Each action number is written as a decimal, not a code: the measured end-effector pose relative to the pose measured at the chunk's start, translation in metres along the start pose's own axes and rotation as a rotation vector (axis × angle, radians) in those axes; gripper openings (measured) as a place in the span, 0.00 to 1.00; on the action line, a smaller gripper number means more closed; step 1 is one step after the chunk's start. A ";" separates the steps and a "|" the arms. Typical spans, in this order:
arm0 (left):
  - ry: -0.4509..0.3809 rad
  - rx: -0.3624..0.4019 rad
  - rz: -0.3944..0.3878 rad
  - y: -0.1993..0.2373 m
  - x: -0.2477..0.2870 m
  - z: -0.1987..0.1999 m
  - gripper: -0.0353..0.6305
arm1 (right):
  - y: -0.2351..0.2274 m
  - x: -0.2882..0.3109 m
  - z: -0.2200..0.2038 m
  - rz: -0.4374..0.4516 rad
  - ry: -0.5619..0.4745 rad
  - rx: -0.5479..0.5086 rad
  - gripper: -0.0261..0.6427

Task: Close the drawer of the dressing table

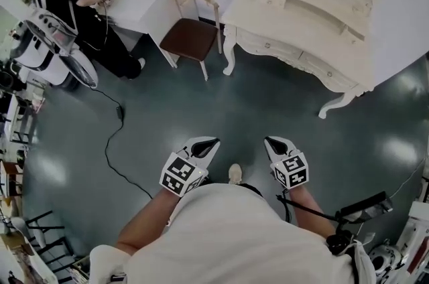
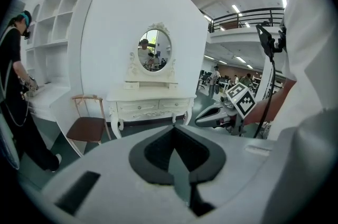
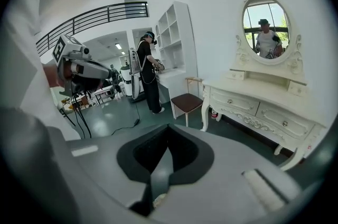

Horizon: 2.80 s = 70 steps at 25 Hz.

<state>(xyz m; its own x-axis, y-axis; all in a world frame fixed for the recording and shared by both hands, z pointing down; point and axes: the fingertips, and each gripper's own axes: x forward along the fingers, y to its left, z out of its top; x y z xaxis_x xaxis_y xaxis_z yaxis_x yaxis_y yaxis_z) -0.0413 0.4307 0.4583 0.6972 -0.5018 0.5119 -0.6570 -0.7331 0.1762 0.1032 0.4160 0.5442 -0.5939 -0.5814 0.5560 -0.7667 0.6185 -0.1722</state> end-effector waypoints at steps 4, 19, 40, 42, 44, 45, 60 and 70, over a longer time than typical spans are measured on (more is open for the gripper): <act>0.000 -0.014 -0.005 0.022 0.020 0.016 0.06 | -0.020 0.020 0.012 0.003 -0.003 0.022 0.04; -0.094 0.034 -0.158 0.190 0.103 0.118 0.06 | -0.120 0.126 0.124 -0.189 -0.001 0.089 0.06; -0.122 -0.022 -0.034 0.419 0.150 0.191 0.06 | -0.335 0.321 0.260 -0.371 -0.029 0.181 0.10; -0.119 -0.022 -0.010 0.433 0.160 0.204 0.06 | -0.363 0.336 0.268 -0.372 -0.031 0.205 0.11; -0.119 -0.020 0.011 0.449 0.171 0.221 0.06 | -0.393 0.353 0.276 -0.376 -0.027 0.221 0.11; -0.119 -0.023 0.019 0.456 0.177 0.229 0.06 | -0.407 0.361 0.281 -0.378 -0.024 0.229 0.12; -0.079 -0.052 0.101 0.517 0.271 0.314 0.06 | -0.569 0.453 0.310 -0.376 0.009 0.382 0.24; -0.058 -0.085 0.149 0.536 0.300 0.325 0.06 | -0.607 0.481 0.304 -0.361 0.026 0.475 0.26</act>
<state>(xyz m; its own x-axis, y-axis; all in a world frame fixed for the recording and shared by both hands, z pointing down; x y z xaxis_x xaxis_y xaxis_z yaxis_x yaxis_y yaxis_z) -0.0911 -0.2618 0.4324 0.6040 -0.6293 0.4889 -0.7744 -0.6083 0.1737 0.2085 -0.3997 0.6685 -0.2735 -0.6942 0.6658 -0.9478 0.0765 -0.3096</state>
